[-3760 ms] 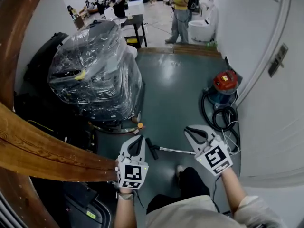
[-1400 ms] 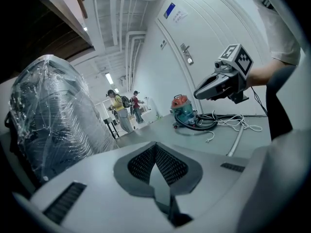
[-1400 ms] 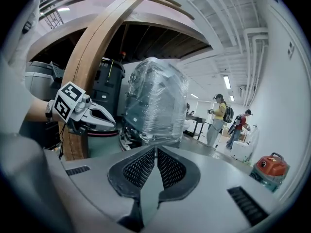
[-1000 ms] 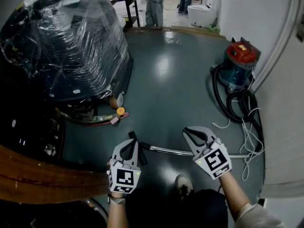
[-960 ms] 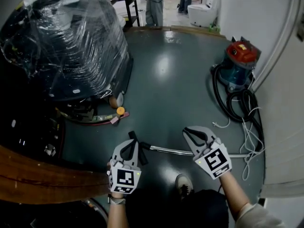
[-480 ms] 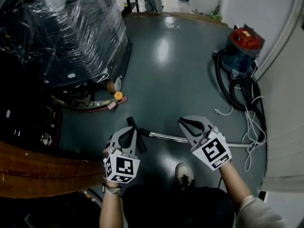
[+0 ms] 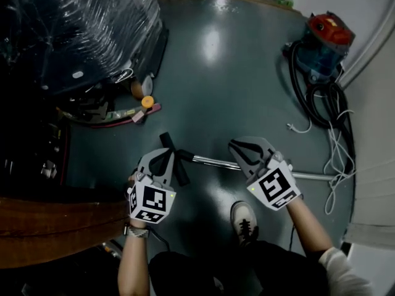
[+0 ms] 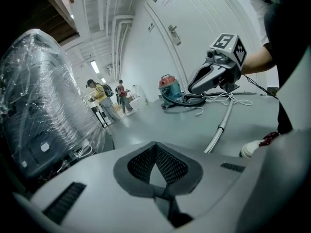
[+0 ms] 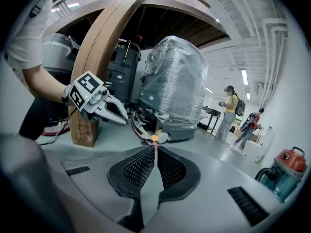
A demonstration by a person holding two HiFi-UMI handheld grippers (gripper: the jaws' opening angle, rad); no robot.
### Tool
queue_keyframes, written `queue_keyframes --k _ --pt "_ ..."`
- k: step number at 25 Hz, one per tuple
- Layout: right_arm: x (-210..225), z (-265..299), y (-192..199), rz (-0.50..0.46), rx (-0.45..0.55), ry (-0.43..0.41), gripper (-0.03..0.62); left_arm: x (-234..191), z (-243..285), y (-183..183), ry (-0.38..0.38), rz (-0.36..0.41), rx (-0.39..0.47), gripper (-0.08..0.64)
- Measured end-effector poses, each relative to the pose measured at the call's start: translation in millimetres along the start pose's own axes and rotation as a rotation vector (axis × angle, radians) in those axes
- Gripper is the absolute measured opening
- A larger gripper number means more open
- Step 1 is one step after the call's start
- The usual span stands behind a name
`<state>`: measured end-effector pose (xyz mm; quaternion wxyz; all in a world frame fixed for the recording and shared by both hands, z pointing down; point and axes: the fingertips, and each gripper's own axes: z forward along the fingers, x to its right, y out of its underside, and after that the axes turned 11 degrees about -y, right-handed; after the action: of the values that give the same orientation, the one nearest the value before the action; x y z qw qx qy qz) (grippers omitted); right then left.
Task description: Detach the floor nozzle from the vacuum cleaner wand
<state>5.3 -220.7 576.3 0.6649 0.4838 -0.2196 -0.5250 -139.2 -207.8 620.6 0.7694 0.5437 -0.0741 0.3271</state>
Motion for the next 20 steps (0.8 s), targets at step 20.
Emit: queue_keyframes --k 20 --pt "-26.7 77.7 98.3 0.061 -0.084 -0.156 0.037 68.5 56.2 97.1 0.154 -0.025 -0.136 -0.003"
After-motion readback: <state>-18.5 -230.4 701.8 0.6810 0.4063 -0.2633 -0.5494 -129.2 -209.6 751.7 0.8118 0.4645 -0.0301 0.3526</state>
